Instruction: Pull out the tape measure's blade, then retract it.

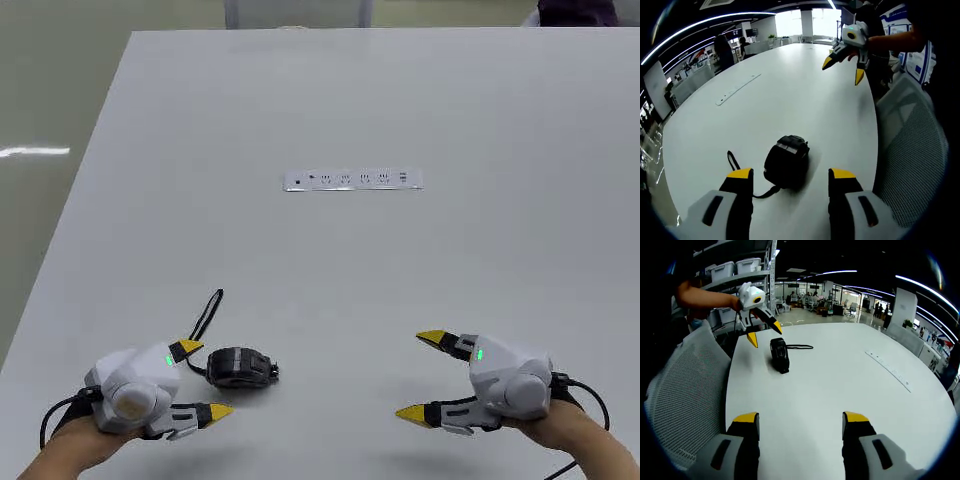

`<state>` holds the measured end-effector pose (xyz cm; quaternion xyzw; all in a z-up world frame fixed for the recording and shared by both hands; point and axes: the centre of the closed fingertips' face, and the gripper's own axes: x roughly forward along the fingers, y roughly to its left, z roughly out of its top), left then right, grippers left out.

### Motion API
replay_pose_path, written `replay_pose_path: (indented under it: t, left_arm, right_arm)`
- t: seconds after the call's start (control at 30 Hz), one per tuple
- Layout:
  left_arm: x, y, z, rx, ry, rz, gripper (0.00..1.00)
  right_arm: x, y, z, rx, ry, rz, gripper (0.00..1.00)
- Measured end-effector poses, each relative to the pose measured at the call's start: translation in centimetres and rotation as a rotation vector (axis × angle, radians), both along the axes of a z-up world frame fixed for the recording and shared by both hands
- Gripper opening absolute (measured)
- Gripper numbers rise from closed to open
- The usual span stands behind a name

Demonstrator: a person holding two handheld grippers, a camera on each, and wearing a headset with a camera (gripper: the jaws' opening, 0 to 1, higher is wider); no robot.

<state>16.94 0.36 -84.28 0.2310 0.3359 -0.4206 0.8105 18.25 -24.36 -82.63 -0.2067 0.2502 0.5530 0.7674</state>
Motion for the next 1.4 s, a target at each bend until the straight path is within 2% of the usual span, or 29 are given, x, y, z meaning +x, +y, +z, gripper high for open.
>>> replay_pose_path:
  t: [0.33,0.83,1.03,1.13,1.3,1.4]
  left_arm:
    - [0.5,-0.1,-0.6,0.033,0.001,-0.06,0.52]
    - [1.3,0.4,-1.9,0.09,0.03,-0.148,0.47]
    - [1.3,0.3,-2.2,0.091,0.042,-0.181,0.45]
    - [1.2,0.2,-2.5,0.104,0.052,-0.211,0.44]
    - [1.4,0.3,-3.0,0.119,0.053,-0.24,0.43]
    - [1.6,0.1,-3.1,0.114,0.055,-0.254,0.42]
  right_arm:
    - [0.6,1.4,-0.2,-0.007,-0.024,0.063,0.64]
    - [1.2,3.5,-1.1,-0.01,-0.03,0.13,0.59]
    - [1.4,4.3,-1.2,-0.01,-0.037,0.15,0.57]
    - [1.5,4.8,-1.3,-0.009,-0.037,0.163,0.56]
    - [1.6,5.7,-1.6,-0.007,-0.034,0.181,0.54]
    - [1.7,6.5,-1.6,-0.002,-0.036,0.196,0.53]
